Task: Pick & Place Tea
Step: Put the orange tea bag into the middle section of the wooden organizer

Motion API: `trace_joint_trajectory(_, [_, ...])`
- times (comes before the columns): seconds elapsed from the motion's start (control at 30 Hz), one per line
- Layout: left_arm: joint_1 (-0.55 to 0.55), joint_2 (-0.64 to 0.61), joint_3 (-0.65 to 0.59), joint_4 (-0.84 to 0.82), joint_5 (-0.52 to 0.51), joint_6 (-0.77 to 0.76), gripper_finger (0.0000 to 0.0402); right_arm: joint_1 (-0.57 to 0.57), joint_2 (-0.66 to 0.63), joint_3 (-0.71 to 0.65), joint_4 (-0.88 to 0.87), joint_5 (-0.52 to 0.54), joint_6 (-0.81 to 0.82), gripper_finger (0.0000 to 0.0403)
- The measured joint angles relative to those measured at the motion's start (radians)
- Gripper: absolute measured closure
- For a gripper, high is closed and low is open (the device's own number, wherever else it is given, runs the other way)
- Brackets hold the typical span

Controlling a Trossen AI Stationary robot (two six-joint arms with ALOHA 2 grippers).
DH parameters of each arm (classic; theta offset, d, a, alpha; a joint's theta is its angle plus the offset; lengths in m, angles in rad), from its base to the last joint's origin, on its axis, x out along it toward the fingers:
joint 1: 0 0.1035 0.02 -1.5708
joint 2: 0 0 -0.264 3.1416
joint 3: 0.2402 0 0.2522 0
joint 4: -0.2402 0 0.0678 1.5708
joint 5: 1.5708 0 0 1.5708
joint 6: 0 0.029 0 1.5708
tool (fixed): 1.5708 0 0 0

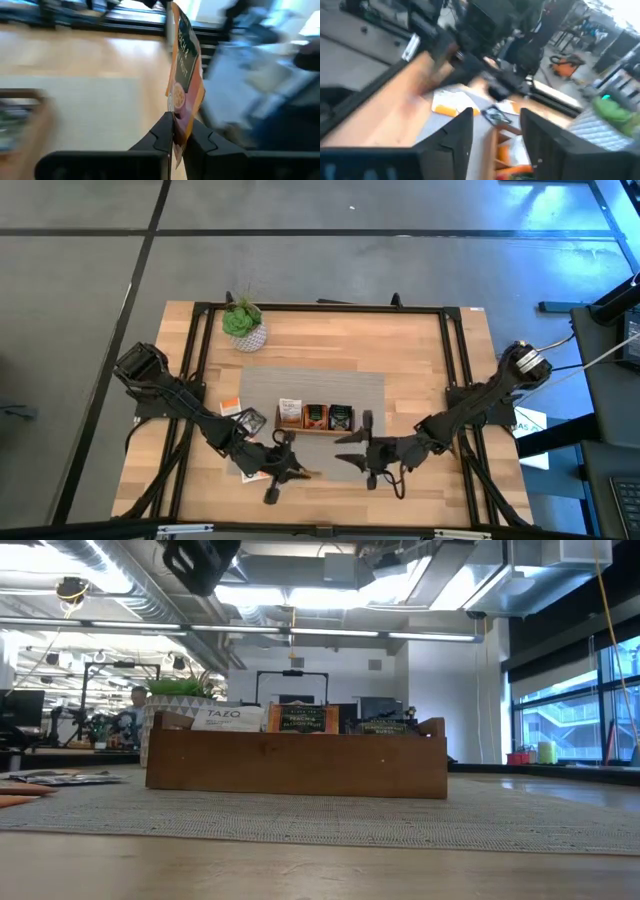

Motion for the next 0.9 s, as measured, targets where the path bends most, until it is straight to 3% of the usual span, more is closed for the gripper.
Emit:
trace_joint_trajectory(0.07, [0.006, 0.0, 0.0, 0.036, 0.113, -0.013, 0.0385, 0.008, -0.031, 0.0, -0.031, -0.009, -0.092, 0.022])
trace_joint_trajectory(0.2, [0.028, 0.0, 0.0, 0.141, 0.322, -0.079, 0.0384, 0.018, -0.051, 0.0, -0.019, -0.207, -0.368, 0.019])
trace_joint_trajectory(0.37, [0.056, 0.0, 0.0, 0.256, 0.488, -0.306, 0.0383, 0.013, -0.015, 0.0, 0.024, -0.379, -0.598, 0.0177])
trace_joint_trajectory(0.57, [0.063, 0.0, 0.0, 0.258, 0.596, -0.481, 0.0383, 0.006, 0.048, 0.002, 0.205, -0.386, -0.765, 0.0177])
trace_joint_trajectory(0.7, [0.052, 0.0, 0.0, 0.258, 0.624, -0.573, 0.0383, 0.007, 0.072, 0.002, 0.221, -0.394, -0.771, 0.0177])
trace_joint_trajectory(0.9, [0.047, -0.001, 0.0, 0.205, 0.673, -0.565, 0.0382, -0.021, 0.131, 0.028, 0.272, -0.394, -0.82, 0.0177])
